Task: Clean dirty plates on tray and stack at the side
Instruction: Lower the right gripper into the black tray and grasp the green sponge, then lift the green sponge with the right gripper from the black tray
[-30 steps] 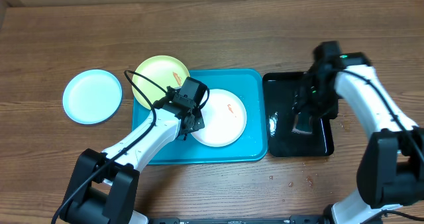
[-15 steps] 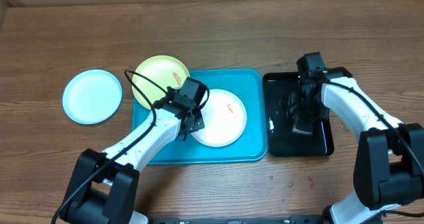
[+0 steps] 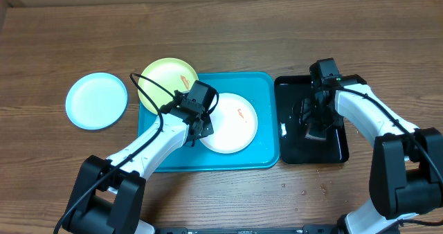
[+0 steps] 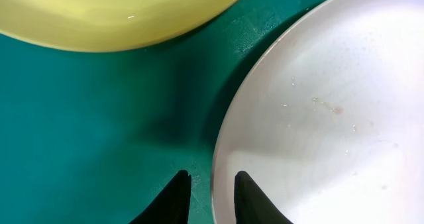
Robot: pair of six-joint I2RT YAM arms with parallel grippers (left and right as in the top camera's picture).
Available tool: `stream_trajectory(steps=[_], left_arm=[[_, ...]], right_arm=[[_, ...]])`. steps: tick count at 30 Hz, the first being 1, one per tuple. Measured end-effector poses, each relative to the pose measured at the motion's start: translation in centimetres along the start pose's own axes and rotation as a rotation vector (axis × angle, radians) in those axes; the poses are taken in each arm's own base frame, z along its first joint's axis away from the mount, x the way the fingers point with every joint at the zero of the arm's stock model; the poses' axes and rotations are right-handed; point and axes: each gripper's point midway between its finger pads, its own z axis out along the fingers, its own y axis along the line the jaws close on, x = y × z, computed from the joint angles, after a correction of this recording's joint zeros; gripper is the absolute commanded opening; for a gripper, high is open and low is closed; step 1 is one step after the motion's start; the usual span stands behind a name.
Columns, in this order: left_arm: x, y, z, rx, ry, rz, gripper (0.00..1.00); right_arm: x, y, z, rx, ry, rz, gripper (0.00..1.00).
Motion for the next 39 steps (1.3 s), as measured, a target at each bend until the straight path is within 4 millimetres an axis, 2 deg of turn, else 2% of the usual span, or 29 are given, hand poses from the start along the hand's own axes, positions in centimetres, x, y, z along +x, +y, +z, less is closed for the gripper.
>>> stream_trajectory(steps=[5,12,18,22,26,29,34,36,39], left_arm=[[0.0,0.0,0.0,0.000,0.000,0.000,0.25],[0.0,0.0,0.0,0.000,0.000,0.000,0.25],[0.0,0.0,0.0,0.000,-0.001,0.000,0.25],[0.0,0.0,0.0,0.000,0.000,0.000,0.25],[0.0,0.0,0.0,0.000,0.000,0.000,0.26],[0.0,0.0,0.0,0.000,0.000,0.000,0.27],[0.0,0.0,0.0,0.000,-0.001,0.004,0.33],[0.0,0.0,0.0,0.000,0.000,0.006,0.34],[0.0,0.0,0.0,0.000,-0.001,0.008,0.34]], right_arm=[[0.3,-0.3,0.0,0.008,0.014,0.006,0.64],[0.7,-2.1,0.1,0.002,0.056,0.082,0.62],[0.4,-1.1,0.1,-0.069,0.056,0.082,0.62],[0.4,-0.9,0.1,-0.074,0.054,0.070,0.54],[0.1,-0.9,0.3,-0.070,0.034,0.070,0.54],[0.1,-1.0,0.7,-0.067,0.025,0.063,0.33],[0.2,-1.0,0.9,-0.065,0.025,0.068,0.18],[0.4,-1.1,0.9,-0.064,0.031,0.069,0.15],[0.4,-1.1,0.6,-0.060,0.041,0.062,0.04]])
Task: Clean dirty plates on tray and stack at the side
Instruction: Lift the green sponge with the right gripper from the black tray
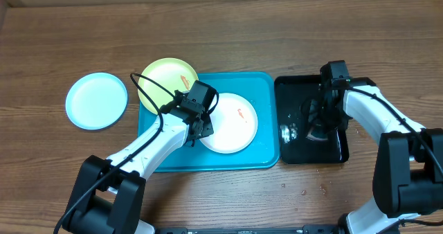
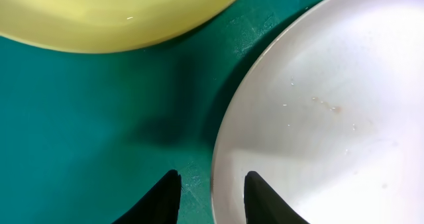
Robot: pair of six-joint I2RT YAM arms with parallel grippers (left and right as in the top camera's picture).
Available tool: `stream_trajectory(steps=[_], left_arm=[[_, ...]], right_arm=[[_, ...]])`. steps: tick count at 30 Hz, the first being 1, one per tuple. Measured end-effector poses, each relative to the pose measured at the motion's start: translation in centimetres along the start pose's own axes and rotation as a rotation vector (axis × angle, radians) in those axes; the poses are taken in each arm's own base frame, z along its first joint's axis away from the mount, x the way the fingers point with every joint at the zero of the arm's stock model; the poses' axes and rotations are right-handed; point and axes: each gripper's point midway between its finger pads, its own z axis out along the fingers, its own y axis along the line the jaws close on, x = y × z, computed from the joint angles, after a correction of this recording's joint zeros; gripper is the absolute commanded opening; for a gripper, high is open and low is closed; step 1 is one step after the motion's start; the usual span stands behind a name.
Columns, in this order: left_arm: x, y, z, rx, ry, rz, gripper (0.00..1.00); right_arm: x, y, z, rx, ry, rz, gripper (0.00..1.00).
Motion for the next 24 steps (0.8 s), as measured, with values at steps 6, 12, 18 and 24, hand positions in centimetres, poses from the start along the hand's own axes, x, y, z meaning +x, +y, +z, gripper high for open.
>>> stream_trajectory(steps=[6,12,18,24], left_arm=[[0.01,0.01,0.01,0.000,0.000,0.006,0.32],[-0.06,-0.05,0.00,0.002,-0.002,0.006,0.28],[-0.20,-0.17,0.02,0.007,-0.008,0.006,0.24],[-0.39,-0.36,0.17,0.012,-0.015,0.005,0.23]], right_arm=[[-0.83,0.29,-1.12,-0.004,-0.012,0.006,0.04],[-0.56,0.21,-1.14,-0.001,-0.001,0.006,0.04],[-0.54,0.36,-1.14,-0.009,0.001,0.006,0.04],[-0.66,0.46,-1.14,-0.014,-0.004,0.006,0.04]])
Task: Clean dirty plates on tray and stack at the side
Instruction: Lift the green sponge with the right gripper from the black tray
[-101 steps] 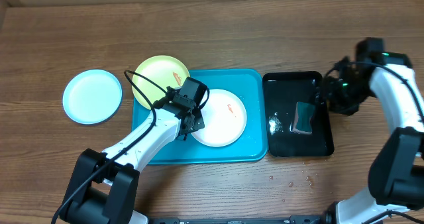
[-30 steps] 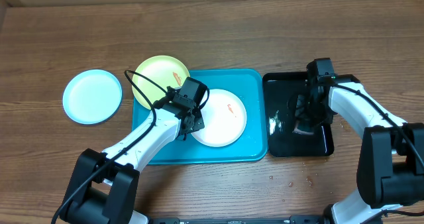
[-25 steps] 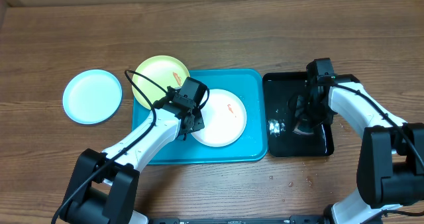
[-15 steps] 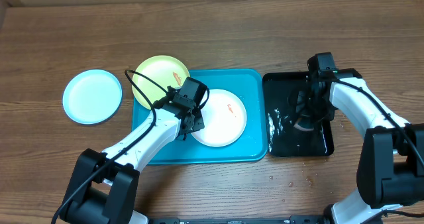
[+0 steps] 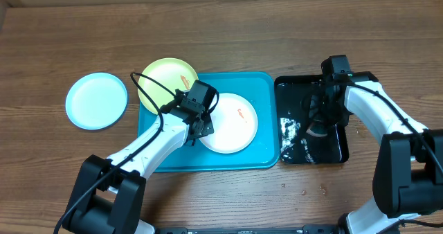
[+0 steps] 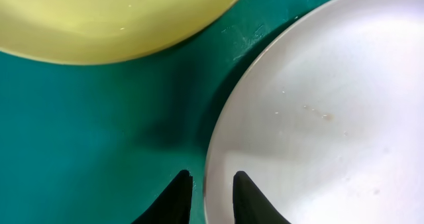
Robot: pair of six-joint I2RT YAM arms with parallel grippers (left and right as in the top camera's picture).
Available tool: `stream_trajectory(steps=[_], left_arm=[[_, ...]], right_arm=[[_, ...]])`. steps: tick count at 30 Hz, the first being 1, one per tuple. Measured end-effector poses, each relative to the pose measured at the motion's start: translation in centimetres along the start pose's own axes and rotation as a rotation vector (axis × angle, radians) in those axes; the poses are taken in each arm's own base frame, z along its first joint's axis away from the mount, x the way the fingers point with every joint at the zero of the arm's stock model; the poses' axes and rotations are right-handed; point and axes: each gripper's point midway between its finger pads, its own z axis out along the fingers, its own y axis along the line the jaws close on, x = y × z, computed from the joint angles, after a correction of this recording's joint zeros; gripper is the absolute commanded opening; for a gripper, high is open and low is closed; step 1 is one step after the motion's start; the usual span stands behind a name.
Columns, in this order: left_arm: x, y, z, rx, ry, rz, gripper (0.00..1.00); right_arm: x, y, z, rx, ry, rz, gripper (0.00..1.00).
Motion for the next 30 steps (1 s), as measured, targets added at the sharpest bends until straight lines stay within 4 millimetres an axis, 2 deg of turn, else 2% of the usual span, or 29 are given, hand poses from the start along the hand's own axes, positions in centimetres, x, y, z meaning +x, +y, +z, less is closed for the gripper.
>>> stream_trajectory(steps=[4,11,21,30], left_arm=[[0.1,0.0,0.3,-0.004,0.006,0.001,0.22],[0.1,-0.1,0.4,0.001,0.009,0.002,0.27],[-0.1,0.5,0.5,0.020,0.036,-0.030,0.19],[0.8,0.1,0.5,0.054,0.086,-0.032,0.12]], right_arm=[[-0.1,0.0,0.0,-0.001,-0.002,-0.009,0.04],[-0.5,0.2,-0.1,-0.006,-0.017,-0.036,0.04],[-1.9,1.3,-2.6,-0.037,-0.036,-0.083,0.04],[-0.7,2.3,-2.7,-0.033,-0.001,-0.142,0.04]])
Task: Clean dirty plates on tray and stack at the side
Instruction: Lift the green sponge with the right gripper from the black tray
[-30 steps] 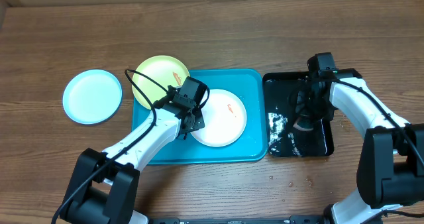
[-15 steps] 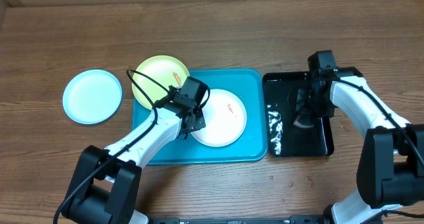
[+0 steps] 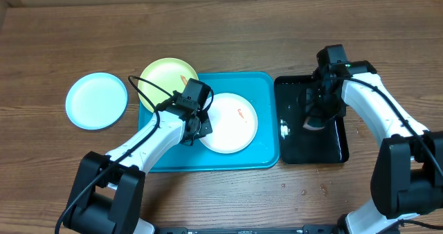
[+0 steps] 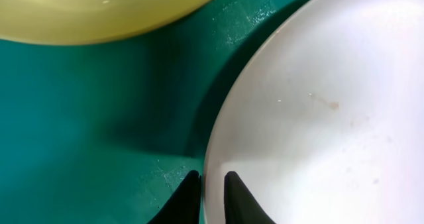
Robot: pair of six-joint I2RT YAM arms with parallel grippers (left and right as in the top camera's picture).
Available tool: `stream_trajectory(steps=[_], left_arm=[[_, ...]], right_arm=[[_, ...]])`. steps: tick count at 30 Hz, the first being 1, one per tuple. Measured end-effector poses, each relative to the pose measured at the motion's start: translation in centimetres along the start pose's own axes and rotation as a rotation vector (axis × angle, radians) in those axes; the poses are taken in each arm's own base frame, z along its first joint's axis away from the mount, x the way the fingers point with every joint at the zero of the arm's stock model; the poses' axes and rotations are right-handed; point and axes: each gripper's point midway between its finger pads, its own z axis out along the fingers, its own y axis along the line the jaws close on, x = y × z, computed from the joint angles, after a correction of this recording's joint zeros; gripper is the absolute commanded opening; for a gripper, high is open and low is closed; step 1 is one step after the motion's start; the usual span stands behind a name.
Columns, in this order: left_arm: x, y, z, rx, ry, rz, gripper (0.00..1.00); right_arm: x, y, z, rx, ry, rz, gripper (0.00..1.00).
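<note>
A white plate (image 3: 232, 123) with a small orange smear lies on the teal tray (image 3: 263, 154). In the left wrist view the white plate (image 4: 318, 118) fills the right side, and my left gripper (image 4: 212, 177) is shut on its left rim, one finger under the edge and one on top. From overhead the left gripper (image 3: 201, 129) sits at the plate's left edge. A yellow-green plate (image 3: 168, 78) with an orange smear rests on the tray's far left corner. My right gripper (image 3: 317, 116) reaches down into the black basin (image 3: 291, 147), over a pale object; its jaws are hidden.
A clean light blue plate (image 3: 97, 100) lies on the wooden table left of the tray. The black basin stands directly right of the tray and holds water with a pale patch (image 3: 284, 130) on its left side.
My left gripper's jaws have narrowed onto the white plate's rim and shifted slightly. My right gripper has moved a little toward the left and back inside the basin.
At first my left gripper's jaws straddled the white plate's left rim fairly closely. Then they stood wider apart, then closer again, and now they pinch the rim. My right gripper stayed inside the black basin throughout, shifting a little each time.
</note>
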Motion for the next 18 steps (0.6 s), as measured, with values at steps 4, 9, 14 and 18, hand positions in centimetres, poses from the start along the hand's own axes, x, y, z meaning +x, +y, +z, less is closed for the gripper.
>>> stream_trajectory(steps=[4,9,14,18], left_arm=[[0.1,-0.1,0.0,0.004,0.006,0.000,0.11],[0.2,-0.1,0.0,0.005,0.010,0.001,0.11],[0.2,-0.1,0.0,0.005,0.011,0.000,0.06],[0.2,0.0,0.0,0.004,0.012,0.001,0.05]], right_arm=[[0.0,0.1,0.0,0.003,0.000,-0.021,0.04],[0.1,0.1,-0.9,0.009,0.013,-0.044,0.04],[0.0,0.4,-1.8,0.010,0.020,-0.065,0.04],[0.0,0.6,-1.4,0.033,0.010,-0.085,0.04]])
